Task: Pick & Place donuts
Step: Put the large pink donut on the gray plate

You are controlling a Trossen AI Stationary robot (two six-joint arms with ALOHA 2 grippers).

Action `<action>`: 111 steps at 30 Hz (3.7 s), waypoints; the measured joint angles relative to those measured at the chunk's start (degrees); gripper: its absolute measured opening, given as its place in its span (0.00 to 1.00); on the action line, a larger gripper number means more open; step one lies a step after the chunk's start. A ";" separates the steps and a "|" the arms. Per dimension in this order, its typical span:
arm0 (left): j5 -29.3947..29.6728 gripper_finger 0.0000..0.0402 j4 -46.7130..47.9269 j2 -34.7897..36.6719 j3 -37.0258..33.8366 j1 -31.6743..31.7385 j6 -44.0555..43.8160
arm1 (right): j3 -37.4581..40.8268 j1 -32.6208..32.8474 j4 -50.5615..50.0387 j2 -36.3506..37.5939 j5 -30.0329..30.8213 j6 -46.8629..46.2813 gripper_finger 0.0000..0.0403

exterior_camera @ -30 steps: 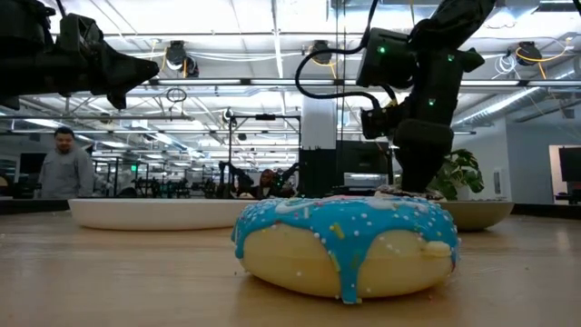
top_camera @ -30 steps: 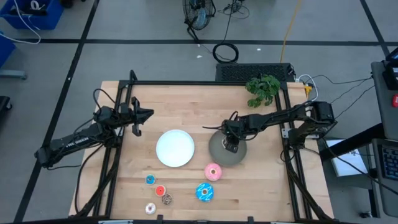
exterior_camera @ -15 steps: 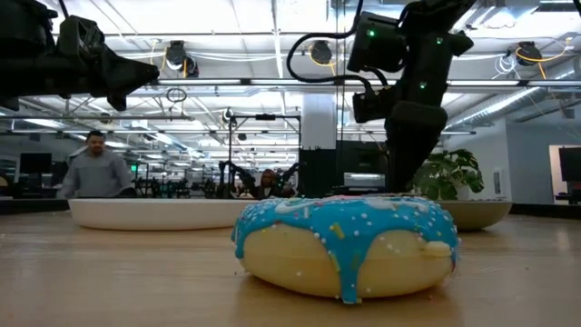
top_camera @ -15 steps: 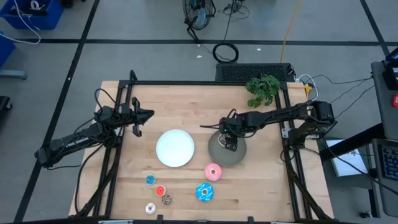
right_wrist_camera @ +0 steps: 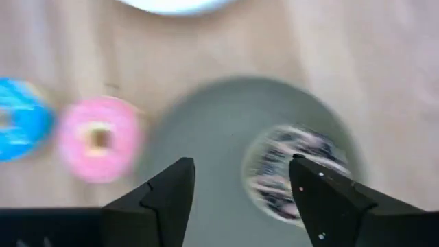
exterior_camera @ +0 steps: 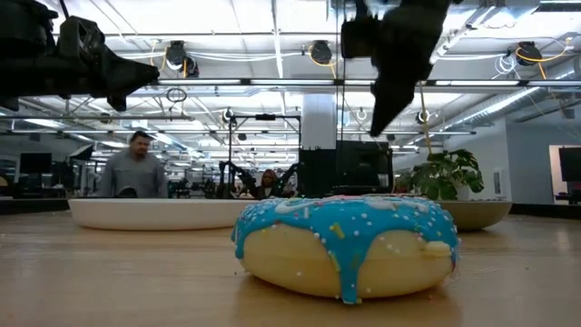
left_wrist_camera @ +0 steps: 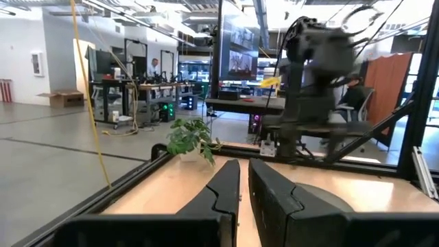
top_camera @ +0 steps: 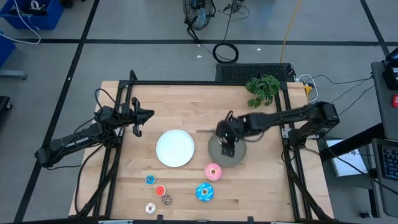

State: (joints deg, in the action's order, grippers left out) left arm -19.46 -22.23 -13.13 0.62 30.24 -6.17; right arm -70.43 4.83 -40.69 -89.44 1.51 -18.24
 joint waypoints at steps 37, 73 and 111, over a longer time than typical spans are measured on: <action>2.45 0.09 2.95 -0.50 0.01 0.00 5.73 | 21.57 24.91 52.95 -2.65 28.75 2.29 0.00; 3.08 0.09 4.34 -0.52 0.01 -0.02 5.90 | -19.08 22.74 2.28 -20.97 11.68 6.97 0.07; 3.03 0.09 5.71 -0.52 0.01 0.00 4.79 | -6.30 20.88 13.16 -21.38 4.38 10.35 0.43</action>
State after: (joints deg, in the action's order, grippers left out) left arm -16.43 -16.51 -13.65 0.62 30.24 -1.39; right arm -76.74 25.71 -27.52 -110.83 5.89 -7.89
